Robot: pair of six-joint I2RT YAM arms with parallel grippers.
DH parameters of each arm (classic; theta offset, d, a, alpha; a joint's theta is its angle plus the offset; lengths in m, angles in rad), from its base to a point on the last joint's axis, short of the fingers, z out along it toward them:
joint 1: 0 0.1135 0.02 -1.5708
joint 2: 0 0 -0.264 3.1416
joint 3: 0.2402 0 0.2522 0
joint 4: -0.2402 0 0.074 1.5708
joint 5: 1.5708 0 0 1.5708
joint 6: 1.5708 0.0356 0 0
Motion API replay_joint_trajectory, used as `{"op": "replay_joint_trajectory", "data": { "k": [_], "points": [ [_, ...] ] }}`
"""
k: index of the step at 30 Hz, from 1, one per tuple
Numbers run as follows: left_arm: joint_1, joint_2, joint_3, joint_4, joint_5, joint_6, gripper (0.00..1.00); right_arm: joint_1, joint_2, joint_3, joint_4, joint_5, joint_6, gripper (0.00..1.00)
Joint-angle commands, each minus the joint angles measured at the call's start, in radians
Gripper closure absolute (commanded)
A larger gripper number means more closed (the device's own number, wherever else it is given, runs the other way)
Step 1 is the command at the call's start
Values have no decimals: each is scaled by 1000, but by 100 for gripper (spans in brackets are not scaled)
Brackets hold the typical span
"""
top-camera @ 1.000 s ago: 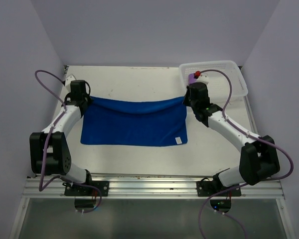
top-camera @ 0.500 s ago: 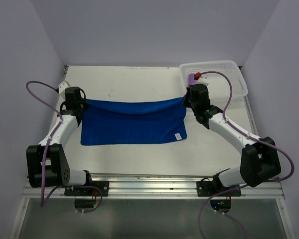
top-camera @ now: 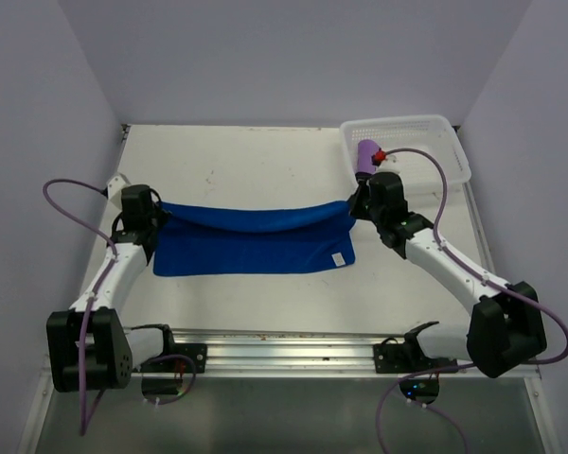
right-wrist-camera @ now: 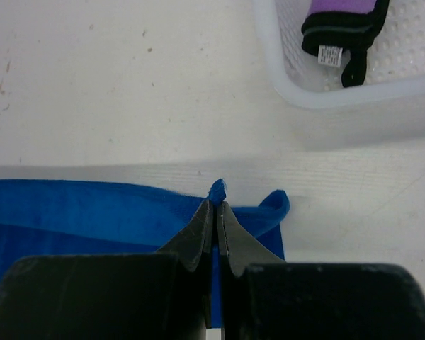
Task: Roll the towels
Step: Fold the towel
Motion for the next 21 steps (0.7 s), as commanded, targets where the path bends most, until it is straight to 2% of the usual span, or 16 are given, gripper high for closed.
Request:
{"op": "replay_joint_trajectory", "data": {
  "k": [1, 13, 21],
  "points": [
    [11, -73, -40, 8, -66, -50, 100, -2, -38, -47, -37, -57, 18, 100],
    [11, -169, -150, -67, -131, -107, 100, -2, -108, -168, -91, -34, 25, 100],
    [11, -187, -187, -108, -169, -127, 100, -2, -95, -206, -94, -37, 28, 100]
  ]
}}
